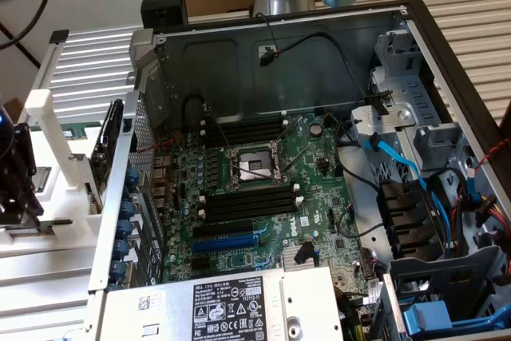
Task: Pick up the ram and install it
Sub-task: 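Pick up the ram and move it above insertion slot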
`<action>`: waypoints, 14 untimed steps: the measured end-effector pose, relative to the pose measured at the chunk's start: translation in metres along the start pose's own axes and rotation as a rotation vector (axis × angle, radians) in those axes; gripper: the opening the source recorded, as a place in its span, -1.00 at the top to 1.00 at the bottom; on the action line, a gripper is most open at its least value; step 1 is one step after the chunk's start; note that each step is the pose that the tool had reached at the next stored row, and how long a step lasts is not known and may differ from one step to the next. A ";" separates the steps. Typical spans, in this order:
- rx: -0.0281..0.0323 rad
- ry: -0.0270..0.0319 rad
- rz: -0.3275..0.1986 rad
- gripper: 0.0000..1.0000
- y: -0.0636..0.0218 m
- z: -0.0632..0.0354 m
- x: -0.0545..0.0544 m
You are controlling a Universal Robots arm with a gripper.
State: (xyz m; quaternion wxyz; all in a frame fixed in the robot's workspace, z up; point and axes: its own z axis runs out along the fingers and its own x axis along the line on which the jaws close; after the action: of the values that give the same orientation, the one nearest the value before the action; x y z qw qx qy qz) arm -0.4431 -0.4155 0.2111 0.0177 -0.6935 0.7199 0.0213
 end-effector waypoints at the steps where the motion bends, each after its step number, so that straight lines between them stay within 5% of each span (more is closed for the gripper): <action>1: -0.0002 0.0001 -0.004 0.51 0.0002 0.0035 0.000; 14: -0.0039 0.0008 -0.008 0.51 -0.0003 0.0089 0.000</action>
State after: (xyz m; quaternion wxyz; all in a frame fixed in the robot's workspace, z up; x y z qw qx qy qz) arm -0.4428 -0.4145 0.2023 0.0161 -0.6965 0.7170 0.0224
